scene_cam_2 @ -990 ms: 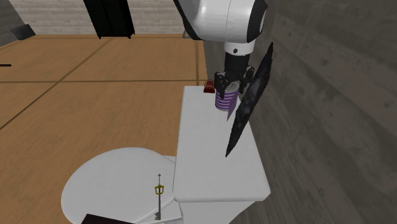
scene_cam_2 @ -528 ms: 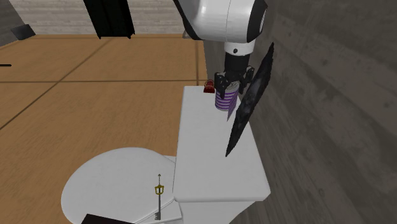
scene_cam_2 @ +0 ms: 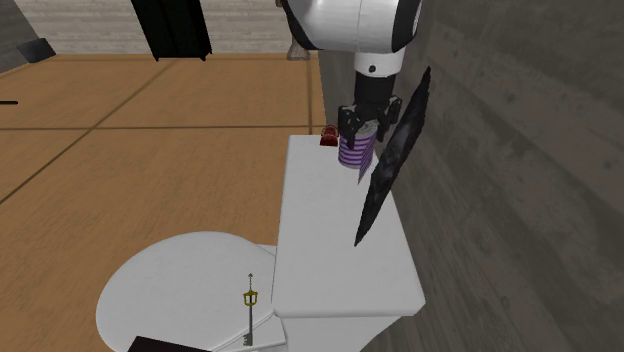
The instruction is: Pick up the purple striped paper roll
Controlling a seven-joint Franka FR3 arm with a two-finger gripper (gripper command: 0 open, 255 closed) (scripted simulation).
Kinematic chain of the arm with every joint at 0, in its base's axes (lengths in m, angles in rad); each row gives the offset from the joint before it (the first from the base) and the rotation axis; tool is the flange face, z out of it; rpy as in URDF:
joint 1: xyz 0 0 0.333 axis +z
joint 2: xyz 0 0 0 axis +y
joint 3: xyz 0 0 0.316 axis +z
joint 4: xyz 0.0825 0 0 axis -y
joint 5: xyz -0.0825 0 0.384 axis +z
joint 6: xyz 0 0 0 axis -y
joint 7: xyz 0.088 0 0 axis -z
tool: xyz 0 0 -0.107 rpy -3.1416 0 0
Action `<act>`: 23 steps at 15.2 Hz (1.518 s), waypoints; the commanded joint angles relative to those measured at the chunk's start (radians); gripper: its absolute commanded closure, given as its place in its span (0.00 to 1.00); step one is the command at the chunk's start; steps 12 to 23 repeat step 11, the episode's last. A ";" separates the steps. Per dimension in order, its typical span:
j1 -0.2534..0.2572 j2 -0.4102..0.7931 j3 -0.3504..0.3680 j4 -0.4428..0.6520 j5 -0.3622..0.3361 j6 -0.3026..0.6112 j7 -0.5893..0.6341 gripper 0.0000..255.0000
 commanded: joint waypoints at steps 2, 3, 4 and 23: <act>0.000 -0.019 -0.001 0.016 -0.002 -0.034 0.000 1.00; 0.000 -0.024 -0.002 0.022 -0.003 -0.045 0.001 1.00; 0.001 -0.030 -0.002 0.027 -0.003 -0.056 0.001 1.00; 0.001 -0.054 -0.004 0.062 -0.006 -0.114 0.002 1.00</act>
